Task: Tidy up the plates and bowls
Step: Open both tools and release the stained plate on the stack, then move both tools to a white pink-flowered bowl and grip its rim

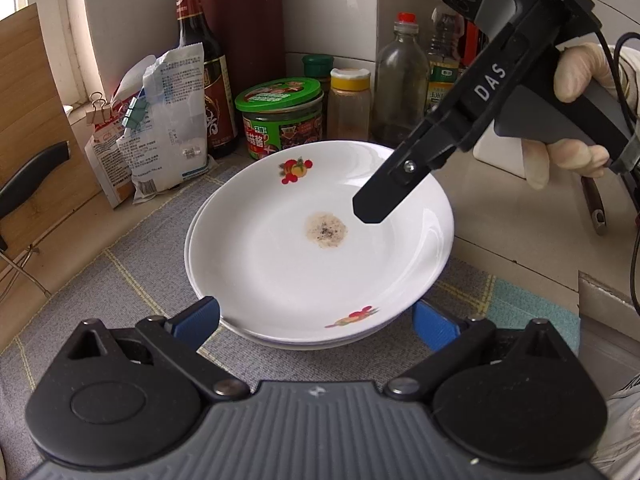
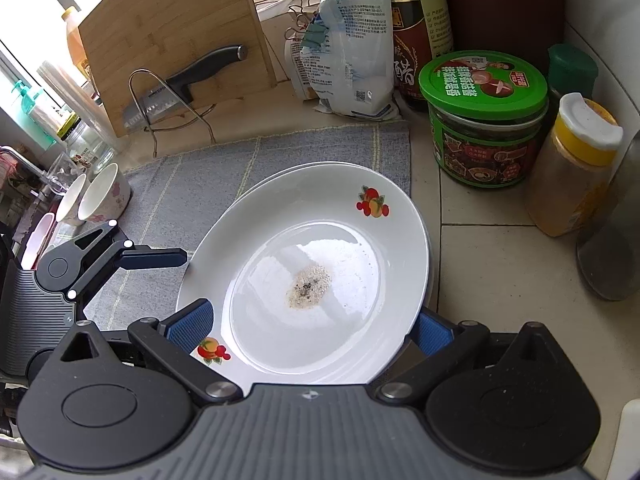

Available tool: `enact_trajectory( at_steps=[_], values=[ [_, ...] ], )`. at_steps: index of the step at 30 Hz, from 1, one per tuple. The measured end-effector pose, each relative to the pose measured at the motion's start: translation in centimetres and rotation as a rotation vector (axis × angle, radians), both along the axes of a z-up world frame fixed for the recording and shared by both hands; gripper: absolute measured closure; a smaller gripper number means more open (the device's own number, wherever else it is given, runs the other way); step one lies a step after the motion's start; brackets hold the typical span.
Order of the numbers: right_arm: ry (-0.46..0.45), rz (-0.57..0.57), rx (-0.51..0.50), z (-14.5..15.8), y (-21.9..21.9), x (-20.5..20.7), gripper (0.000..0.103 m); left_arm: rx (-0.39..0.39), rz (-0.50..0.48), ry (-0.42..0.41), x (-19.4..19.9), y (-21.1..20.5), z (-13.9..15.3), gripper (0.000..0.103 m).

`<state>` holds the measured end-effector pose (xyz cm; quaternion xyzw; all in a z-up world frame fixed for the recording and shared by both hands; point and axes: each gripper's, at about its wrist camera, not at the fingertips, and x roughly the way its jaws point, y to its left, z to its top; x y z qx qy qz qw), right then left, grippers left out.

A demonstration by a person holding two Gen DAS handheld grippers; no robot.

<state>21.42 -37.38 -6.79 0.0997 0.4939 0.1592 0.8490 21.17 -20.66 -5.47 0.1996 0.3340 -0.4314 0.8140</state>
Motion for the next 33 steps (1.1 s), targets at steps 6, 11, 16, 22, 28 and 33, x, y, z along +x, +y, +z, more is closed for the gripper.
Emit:
enact_trajectory(
  at_steps=[6, 11, 16, 22, 28, 33],
  values=[
    [-0.003, 0.008, -0.037, 0.0, 0.4, -0.2, 0.0, -0.025, 0.016, -0.022, -0.2, 0.3, 0.4, 0.001],
    [-0.011, -0.001, -0.098, -0.1, 0.8, -0.6, 0.0, -0.057, 0.059, -0.044, -0.2, 0.9, 1.2, 0.001],
    [-0.101, 0.019, -0.154, 0.9, 1.5, -1.7, 0.0, -0.075, 0.12, -0.092, -0.8, 1.8, 1.8, 0.001],
    [-0.235, 0.03, -0.176, 1.8, 3.0, -3.0, 0.0, -0.083, 0.238, -0.12, -1.6, 3.5, 3.1, 0.001],
    [-0.298, 0.041, -0.174, 1.2, 5.4, -3.6, 0.0, -0.074, 0.387, -0.141, -2.8, 7.2, 4.2, 0.001],
    [-0.326, 0.04, -0.197, 0.4, 8.7, -4.3, 0.0, -0.079, 0.477, -0.122, -3.2, 11.0, 4.2, 0.001]
  ],
)
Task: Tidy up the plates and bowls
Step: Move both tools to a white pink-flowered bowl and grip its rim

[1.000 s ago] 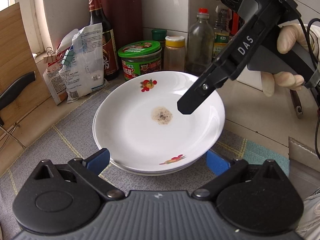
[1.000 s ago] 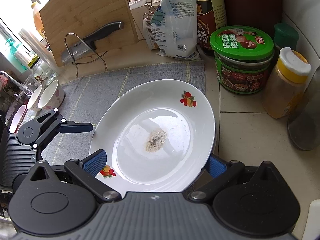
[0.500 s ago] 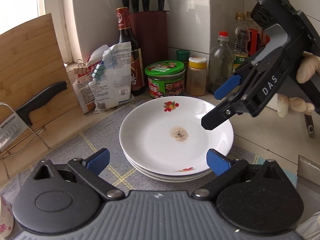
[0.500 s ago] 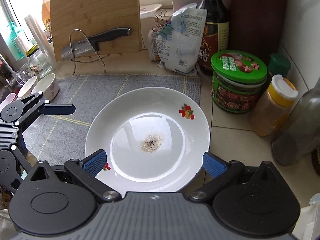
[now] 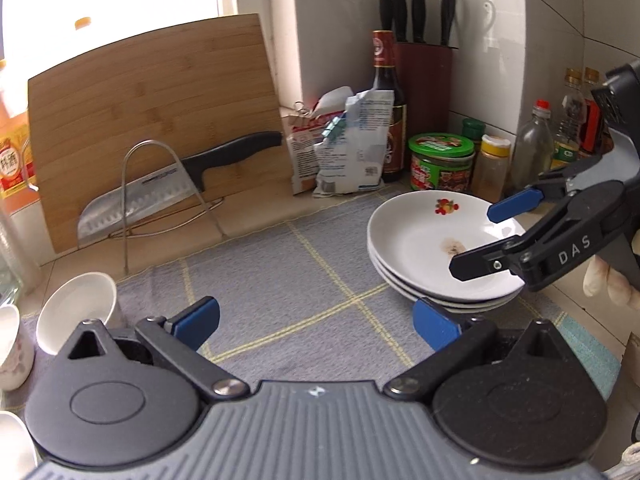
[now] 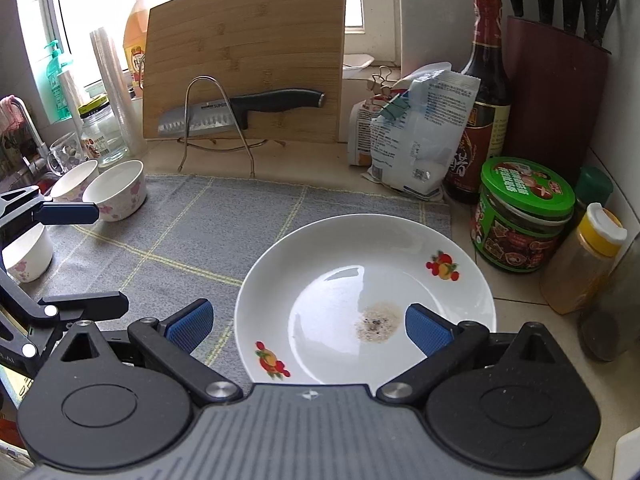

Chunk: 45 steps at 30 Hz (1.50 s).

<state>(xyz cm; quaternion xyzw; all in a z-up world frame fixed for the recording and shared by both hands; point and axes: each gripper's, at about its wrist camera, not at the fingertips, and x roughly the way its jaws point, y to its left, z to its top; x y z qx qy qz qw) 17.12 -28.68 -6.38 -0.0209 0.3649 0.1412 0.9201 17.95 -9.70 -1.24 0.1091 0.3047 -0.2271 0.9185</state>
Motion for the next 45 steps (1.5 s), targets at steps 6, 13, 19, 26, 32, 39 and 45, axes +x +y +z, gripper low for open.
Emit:
enact_trajectory(
  at_steps=[6, 13, 19, 26, 32, 39, 45],
  values=[
    [-0.02, 0.013, -0.044, -0.2, 5.1, -0.7, 0.0, -0.011, 0.032, 0.019, -0.4, 5.1, 0.3, 0.001],
    [-0.01, 0.116, -0.064, -1.0, 12.4, -1.8, 0.0, 0.009, 0.057, 0.028, -1.2, 10.6, 0.7, 0.001],
    [0.015, 0.215, -0.065, -2.2, 18.6, -2.6, 0.0, 0.028, 0.083, 0.026, -1.9, 15.0, 0.9, 0.001],
    [0.016, 0.325, -0.067, -3.0, 25.1, -3.0, 0.0, 0.048, 0.126, 0.01, -2.1, 20.4, 1.3, 0.001],
    [0.018, 0.397, -0.066, -3.8, 29.7, -2.8, 0.0, 0.051, 0.17, 0.023, -1.7, 24.3, 0.9, 0.001],
    [0.007, 0.448, -0.069, -4.4, 33.7, -2.4, 0.0, 0.057, 0.197, 0.066, -0.6, 27.5, -0.4, 0.001],
    [-0.021, 0.482, -0.091, -4.8, 36.3, -2.3, 0.0, 0.032, 0.189, 0.158, 1.1, 29.5, -2.4, 0.003]
  ],
)
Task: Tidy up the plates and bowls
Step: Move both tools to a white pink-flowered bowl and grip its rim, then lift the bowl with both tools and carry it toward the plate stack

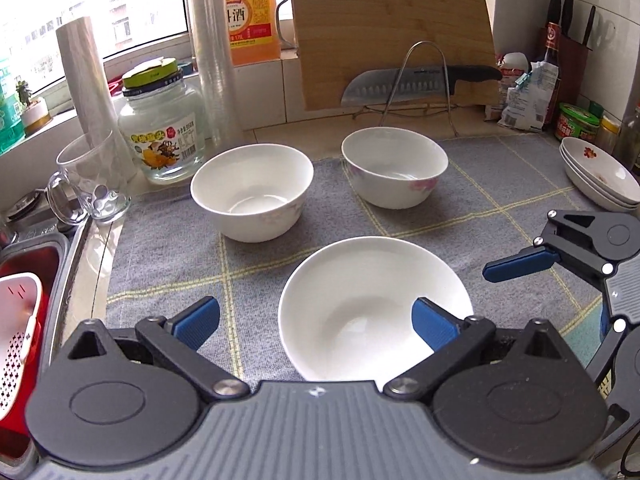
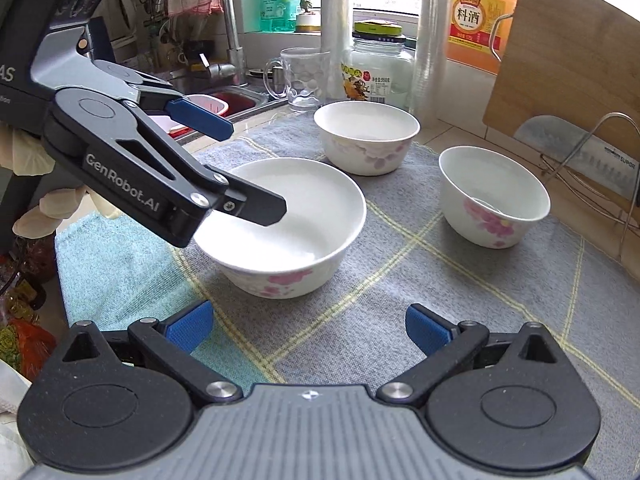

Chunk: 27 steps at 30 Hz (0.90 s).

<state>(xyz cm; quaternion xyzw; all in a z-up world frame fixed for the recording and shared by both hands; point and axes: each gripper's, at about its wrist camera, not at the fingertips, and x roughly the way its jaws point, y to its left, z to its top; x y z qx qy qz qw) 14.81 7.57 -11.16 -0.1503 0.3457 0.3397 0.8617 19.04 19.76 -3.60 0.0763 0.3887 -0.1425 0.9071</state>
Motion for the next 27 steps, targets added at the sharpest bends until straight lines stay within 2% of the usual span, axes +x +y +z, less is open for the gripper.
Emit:
enact_trajectory(
  at_steps=[2, 10, 16, 19, 21, 25, 27],
  values=[
    [-0.01, 0.009, -0.002, 0.0, 0.7, 0.0, 0.0, -0.008, -0.01, 0.019, 0.5, 0.4, -0.4, 0.003],
    [-0.027, 0.016, -0.014, -0.3, 1.9, 0.4, 0.0, -0.024, -0.075, 0.073, 1.9, 0.9, -1.0, 0.022],
    [-0.041, 0.02, -0.015, -0.4, 2.3, 0.7, 0.0, -0.029, -0.106, 0.087, 2.2, 0.7, -1.0, 0.027],
    [-0.046, 0.025, -0.009, -0.2, 2.3, 0.7, 0.004, -0.031, -0.12, 0.092, 2.4, 0.7, -1.0, 0.029],
    [-0.046, 0.025, -0.008, -0.1, 2.3, 0.7, 0.011, -0.036, -0.131, 0.095, 2.4, 0.6, -1.1, 0.029],
    [-0.043, 0.037, -0.006, -0.1, 2.4, 0.7, 0.014, -0.041, -0.144, 0.1, 2.5, 0.4, -1.1, 0.03],
    [-0.043, 0.041, -0.005, -0.1, 2.3, 0.7, 0.017, -0.051, -0.152, 0.113, 2.6, 0.4, -1.2, 0.039]
  ],
)
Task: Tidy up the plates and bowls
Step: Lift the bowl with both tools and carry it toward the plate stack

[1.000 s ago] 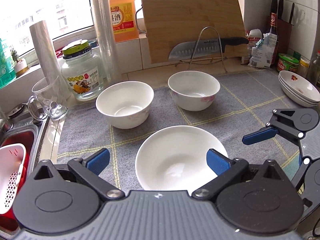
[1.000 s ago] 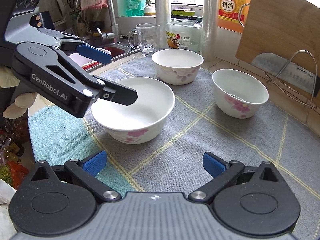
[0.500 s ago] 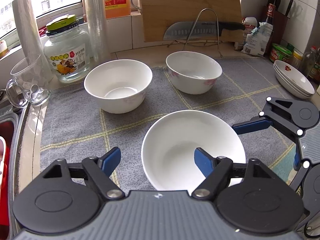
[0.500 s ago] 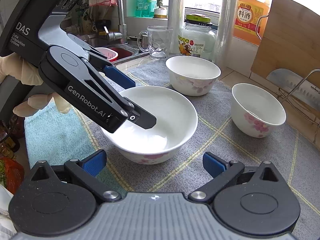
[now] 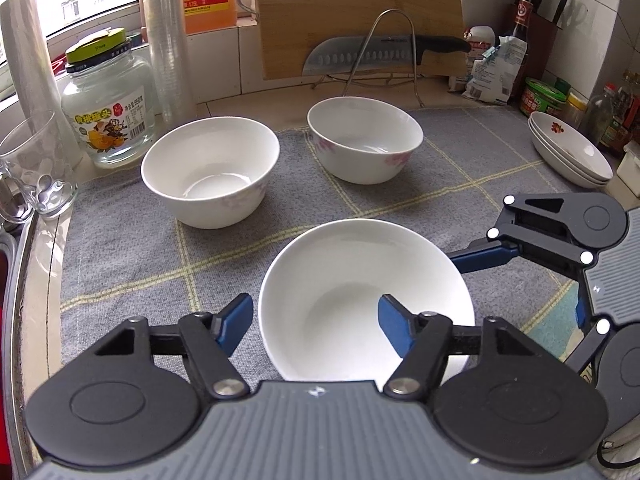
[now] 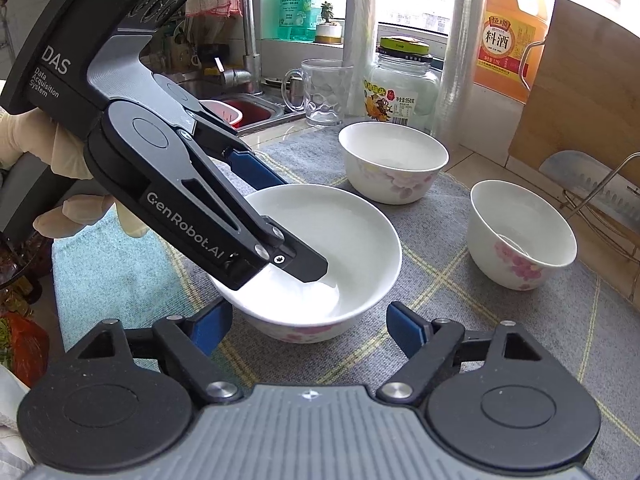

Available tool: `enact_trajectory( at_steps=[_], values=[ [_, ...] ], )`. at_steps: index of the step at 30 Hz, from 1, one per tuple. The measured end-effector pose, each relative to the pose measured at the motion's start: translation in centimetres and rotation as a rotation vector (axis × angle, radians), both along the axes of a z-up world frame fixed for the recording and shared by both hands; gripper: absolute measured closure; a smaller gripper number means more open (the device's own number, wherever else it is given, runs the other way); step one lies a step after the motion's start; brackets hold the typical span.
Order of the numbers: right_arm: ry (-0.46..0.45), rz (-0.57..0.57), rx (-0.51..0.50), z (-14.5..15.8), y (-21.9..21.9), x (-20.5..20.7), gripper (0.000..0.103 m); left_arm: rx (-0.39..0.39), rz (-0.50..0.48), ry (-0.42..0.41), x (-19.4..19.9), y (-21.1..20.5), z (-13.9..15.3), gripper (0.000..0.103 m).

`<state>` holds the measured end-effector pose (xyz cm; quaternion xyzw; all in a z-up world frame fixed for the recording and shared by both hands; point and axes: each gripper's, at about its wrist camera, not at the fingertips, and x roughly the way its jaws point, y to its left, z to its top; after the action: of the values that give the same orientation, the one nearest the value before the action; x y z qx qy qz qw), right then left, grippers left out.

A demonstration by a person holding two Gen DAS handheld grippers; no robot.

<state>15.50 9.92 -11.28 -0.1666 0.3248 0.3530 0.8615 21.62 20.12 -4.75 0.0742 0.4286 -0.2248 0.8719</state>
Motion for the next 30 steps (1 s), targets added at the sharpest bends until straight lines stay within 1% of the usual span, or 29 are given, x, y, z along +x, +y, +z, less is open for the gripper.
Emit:
enact_trajectory(
  at_steps=[3, 18, 30],
  values=[
    [0.001, 0.008, 0.003, -0.03, 0.07, 0.01, 0.019, -0.001, -0.008, 0.003, 0.1, -0.04, -0.11, 0.039],
    [-0.005, 0.01, -0.002, 0.09, 0.2, -0.09, 0.021, -0.046, -0.014, 0.019, 0.4, 0.11, -0.08, 0.039],
    [0.012, -0.008, 0.003, 0.67, -0.24, -0.3, 0.021, -0.05, -0.043, 0.007, 0.14, -0.51, 0.63, 0.039]
  ],
)
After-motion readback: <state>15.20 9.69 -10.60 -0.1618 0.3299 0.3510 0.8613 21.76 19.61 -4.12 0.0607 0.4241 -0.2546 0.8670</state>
